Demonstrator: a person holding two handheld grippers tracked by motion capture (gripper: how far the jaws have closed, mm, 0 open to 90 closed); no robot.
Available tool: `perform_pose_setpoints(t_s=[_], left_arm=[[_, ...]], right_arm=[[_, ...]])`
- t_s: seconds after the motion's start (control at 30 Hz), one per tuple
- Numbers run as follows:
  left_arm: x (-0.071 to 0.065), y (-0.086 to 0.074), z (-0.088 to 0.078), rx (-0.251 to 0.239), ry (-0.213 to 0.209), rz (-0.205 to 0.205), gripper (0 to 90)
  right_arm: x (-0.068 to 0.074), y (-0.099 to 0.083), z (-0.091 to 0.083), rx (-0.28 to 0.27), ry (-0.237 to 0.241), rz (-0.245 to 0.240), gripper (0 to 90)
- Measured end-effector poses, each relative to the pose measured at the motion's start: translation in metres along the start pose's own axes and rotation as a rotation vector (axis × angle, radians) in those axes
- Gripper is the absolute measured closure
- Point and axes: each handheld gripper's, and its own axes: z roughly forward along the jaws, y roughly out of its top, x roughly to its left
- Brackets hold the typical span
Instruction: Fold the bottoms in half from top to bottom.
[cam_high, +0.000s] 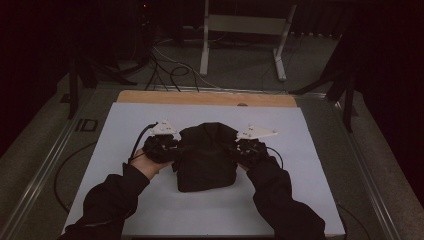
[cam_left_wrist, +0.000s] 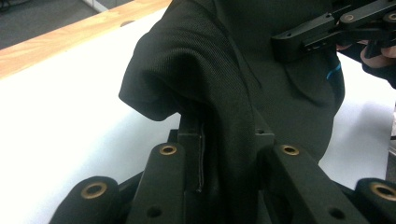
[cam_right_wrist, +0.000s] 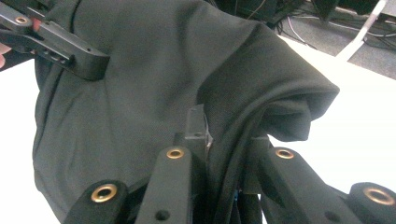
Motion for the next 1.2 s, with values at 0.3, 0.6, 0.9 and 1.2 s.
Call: perform_pose_setpoints(t_s=[0.3,0.6,0.9,1.2], left_arm=[[0.011,-0.002,0.005,0.008,-0.011,-0.01,74.7],[0.017,-0.009,0.02,0.039,-0.022,-0.002,74.6],[0.028,-0.016,0.041,0.066,-0.012,-0.031,74.5],[0.043,-0.02,0.061,0.082,0.008,-0.066,74.2]], right_arm=[[0.003,0.006,0.01,0.009,-0.026,-0.014,78.2],[-0.001,-0.004,0.02,0.039,-0.032,0.01,78.2],[-0.012,-0.013,0.038,0.079,-0.06,0.025,78.2],[-0.023,-0.019,0.058,0.118,-0.086,0.028,78.1]])
